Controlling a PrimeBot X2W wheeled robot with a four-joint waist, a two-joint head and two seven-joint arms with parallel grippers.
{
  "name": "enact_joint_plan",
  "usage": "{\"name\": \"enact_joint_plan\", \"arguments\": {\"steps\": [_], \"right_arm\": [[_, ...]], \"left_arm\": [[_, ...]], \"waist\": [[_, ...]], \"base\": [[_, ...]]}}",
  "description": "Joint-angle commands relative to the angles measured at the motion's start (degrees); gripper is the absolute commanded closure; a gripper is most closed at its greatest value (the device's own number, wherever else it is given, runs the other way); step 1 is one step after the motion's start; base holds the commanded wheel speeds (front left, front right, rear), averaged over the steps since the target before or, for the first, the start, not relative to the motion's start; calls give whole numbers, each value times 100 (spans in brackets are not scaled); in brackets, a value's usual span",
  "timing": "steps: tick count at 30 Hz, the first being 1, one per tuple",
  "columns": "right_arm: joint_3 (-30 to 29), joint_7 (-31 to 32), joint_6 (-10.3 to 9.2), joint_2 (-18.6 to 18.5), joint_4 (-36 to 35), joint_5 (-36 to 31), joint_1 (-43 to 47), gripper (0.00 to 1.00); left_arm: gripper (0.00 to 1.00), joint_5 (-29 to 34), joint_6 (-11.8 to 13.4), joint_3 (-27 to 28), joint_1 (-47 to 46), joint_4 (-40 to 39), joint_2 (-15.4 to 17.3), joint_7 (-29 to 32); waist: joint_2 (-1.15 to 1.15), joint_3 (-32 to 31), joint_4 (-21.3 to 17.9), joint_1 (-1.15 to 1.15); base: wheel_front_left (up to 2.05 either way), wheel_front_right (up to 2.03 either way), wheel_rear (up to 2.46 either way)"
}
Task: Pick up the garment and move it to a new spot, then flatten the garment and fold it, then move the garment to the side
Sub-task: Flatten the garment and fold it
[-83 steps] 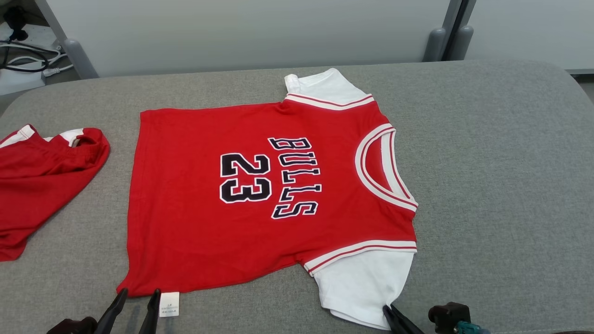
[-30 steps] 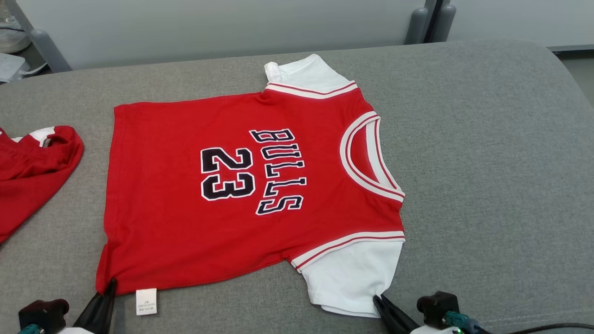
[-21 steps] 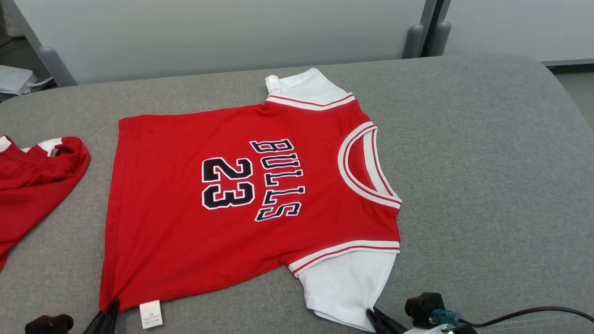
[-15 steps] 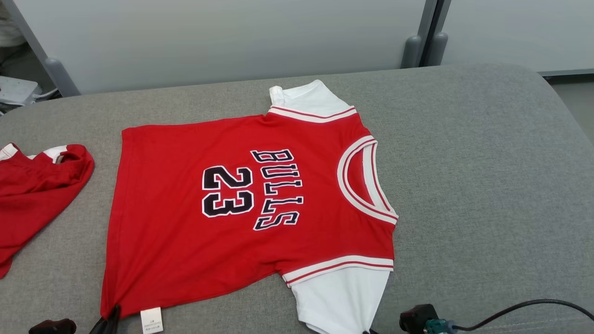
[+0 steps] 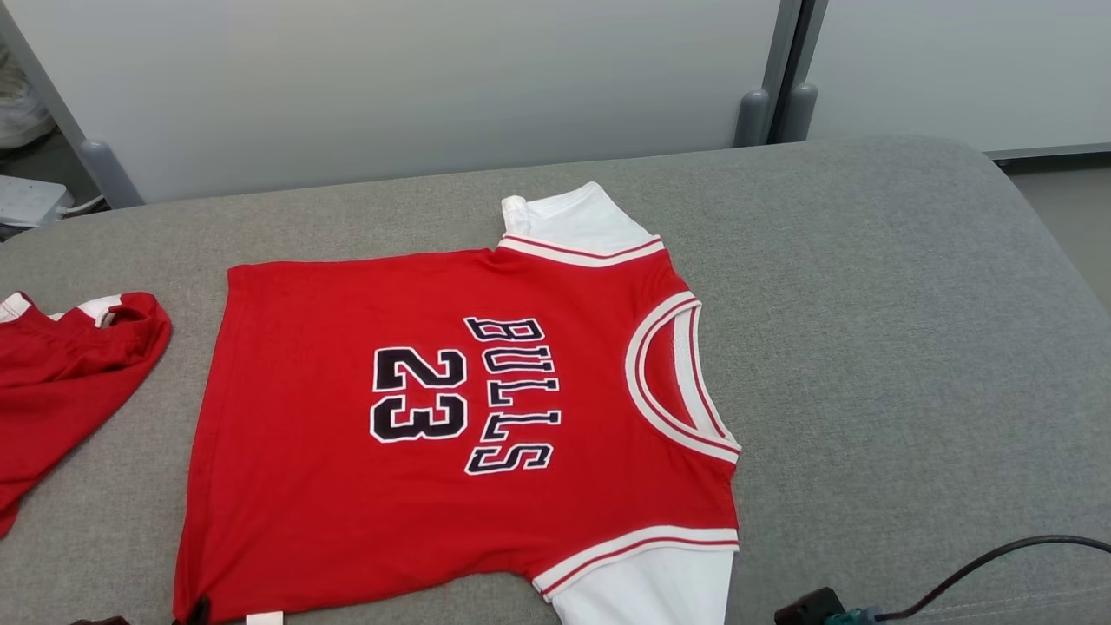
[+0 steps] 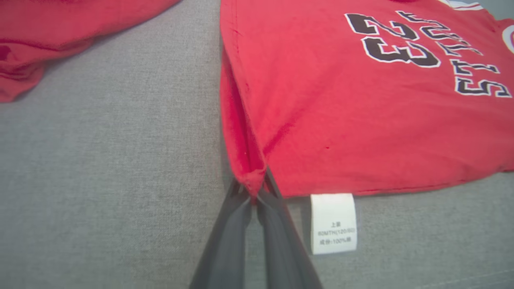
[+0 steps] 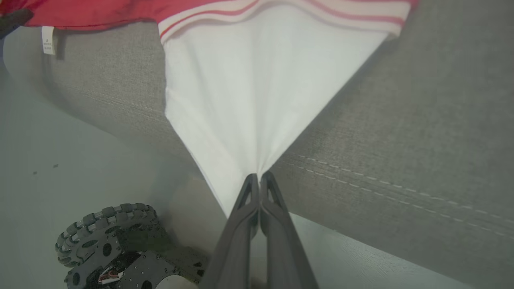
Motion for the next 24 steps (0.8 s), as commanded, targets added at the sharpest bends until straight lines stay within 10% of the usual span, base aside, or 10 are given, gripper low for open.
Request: {"name": "enact_joint_plan", "arguments": {"steps": [1,24], "right_arm": [[99,98,-1,-122,-198,58,41,100],[-1350,-165,-1,448,-1087,-1521,-1111,100]], "left_arm": [[100,73,3,256,-141,-14,174,-34],[100,-72,78,264,-841,-887,857,568]], "waist": [[0,0,0,0],[0,663,108,0]], "base": [[0,0,0],[0,0,0]]}}
